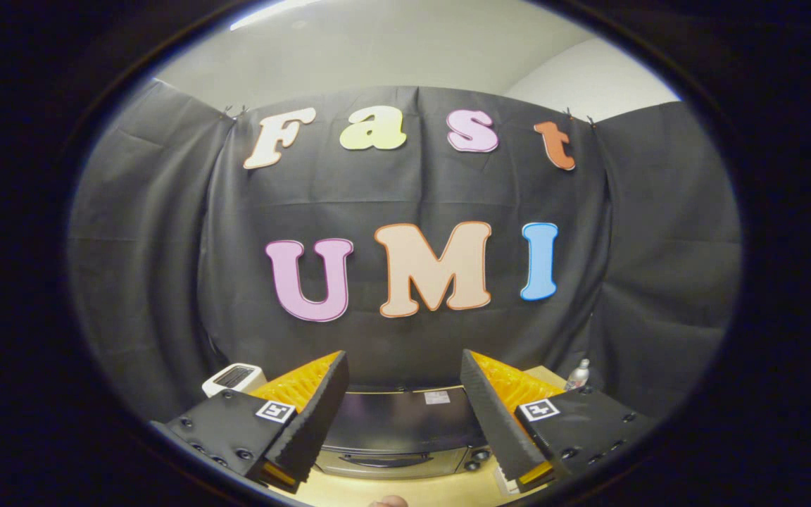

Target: Open the toaster oven, put the food inside, and close the toaster oven door.

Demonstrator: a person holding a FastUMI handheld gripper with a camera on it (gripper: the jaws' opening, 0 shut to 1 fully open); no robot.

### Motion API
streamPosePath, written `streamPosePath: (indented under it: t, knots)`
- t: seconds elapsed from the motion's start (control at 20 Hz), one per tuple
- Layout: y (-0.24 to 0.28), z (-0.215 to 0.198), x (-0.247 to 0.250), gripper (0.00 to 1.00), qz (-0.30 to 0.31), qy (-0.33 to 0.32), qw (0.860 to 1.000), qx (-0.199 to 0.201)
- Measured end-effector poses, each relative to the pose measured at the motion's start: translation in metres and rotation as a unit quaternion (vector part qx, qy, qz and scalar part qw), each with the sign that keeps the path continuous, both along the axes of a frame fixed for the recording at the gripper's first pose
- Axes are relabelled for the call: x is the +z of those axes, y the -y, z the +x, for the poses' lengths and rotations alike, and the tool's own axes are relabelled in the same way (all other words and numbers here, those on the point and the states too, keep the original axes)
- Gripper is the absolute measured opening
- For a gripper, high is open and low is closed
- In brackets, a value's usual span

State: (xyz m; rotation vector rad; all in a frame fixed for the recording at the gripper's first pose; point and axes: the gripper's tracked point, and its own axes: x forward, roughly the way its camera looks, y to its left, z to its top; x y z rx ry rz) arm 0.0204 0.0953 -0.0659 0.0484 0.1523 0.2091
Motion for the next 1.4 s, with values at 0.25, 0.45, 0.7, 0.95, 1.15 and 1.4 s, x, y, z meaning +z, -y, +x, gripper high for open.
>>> streamPosePath:
  t: [0.25,0.45,0.7,0.95,1.15,1.4]
  knots:
    - [-0.010,0.013,-0.051,0.98,0.022,-0.019,1.000,0.004]
    - [-0.022,0.021,-0.116,0.98,0.021,-0.060,0.998,0.008]
    - [-0.031,0.023,-0.194,0.98,-0.011,-0.122,0.992,0.013]
    - [-0.044,0.017,-0.250,0.98,-0.035,-0.166,0.985,0.025]
    - [-0.046,0.015,-0.255,0.98,-0.032,-0.161,0.986,0.025]
    - [-0.043,0.004,-0.259,0.99,-0.041,-0.164,0.985,0.025]
